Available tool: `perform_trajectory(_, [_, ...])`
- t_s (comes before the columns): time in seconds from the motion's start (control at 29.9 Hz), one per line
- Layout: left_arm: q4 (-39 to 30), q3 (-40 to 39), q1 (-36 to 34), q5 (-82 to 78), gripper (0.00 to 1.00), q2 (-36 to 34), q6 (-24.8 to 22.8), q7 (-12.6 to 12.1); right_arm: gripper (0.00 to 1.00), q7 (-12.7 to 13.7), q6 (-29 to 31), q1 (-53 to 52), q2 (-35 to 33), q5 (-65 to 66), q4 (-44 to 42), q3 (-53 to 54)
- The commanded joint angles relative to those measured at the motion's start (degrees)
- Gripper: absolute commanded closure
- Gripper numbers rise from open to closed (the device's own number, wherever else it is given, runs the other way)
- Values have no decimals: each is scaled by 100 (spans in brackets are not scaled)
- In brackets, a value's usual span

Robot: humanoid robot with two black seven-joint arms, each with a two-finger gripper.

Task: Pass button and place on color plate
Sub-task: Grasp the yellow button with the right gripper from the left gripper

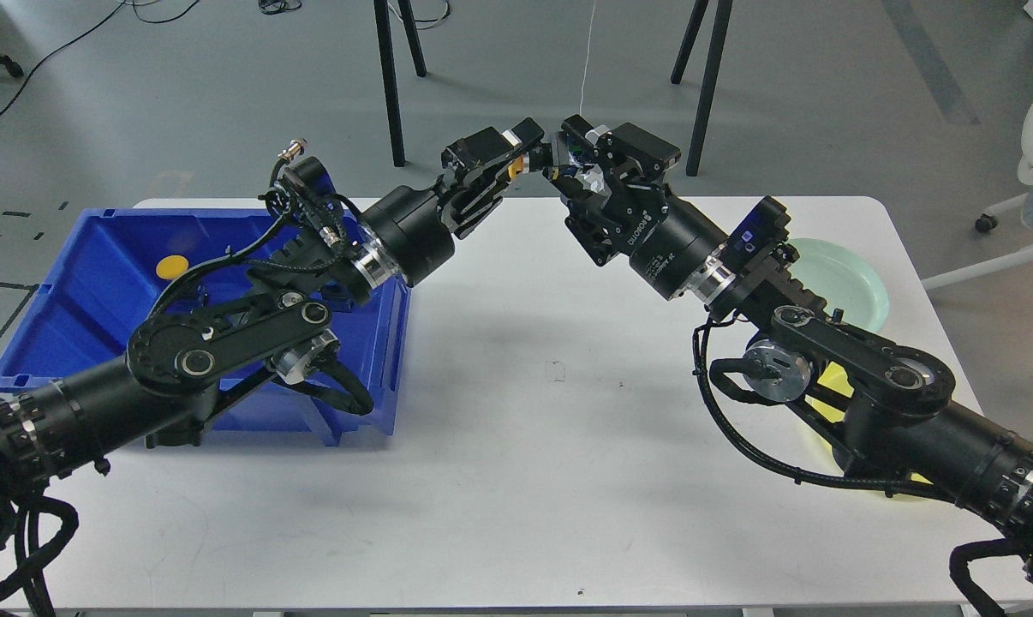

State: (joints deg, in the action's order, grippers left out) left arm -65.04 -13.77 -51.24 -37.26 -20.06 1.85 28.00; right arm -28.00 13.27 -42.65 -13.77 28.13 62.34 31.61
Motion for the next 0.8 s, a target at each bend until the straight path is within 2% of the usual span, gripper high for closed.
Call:
perform_trajectory(0.0, [0,-3,0,0,81,-7,0,0,47,0,0,3,-3,0,33,-6])
perform_trajectory(0.07, [0,-3,0,0,81,2,0,0,53,0,0,3,-3,0,33,-6])
perform_trajectory(0.17, [0,-3,0,-9,80,-7,0,0,71,0,-35,3,-3,9,33,-15])
perform_trajectory(0.23, [0,-3,0,-9,79,-7,0,0,78,0,-105,3,-3,9,42,-23])
perform_trajectory(0.5, [0,-12,53,-26,62,-16,0,0,93,0,-123,3,-3,52,42,-58])
perform_trajectory(0.6, [0,-21,53,-26,51,-7,0,0,99,0,-141,3,-3,228,33,-59])
perform_trajectory(0.77, [0,-30,53,-18,33,2,17,0,99,0,-246,3,14,255,24,-94])
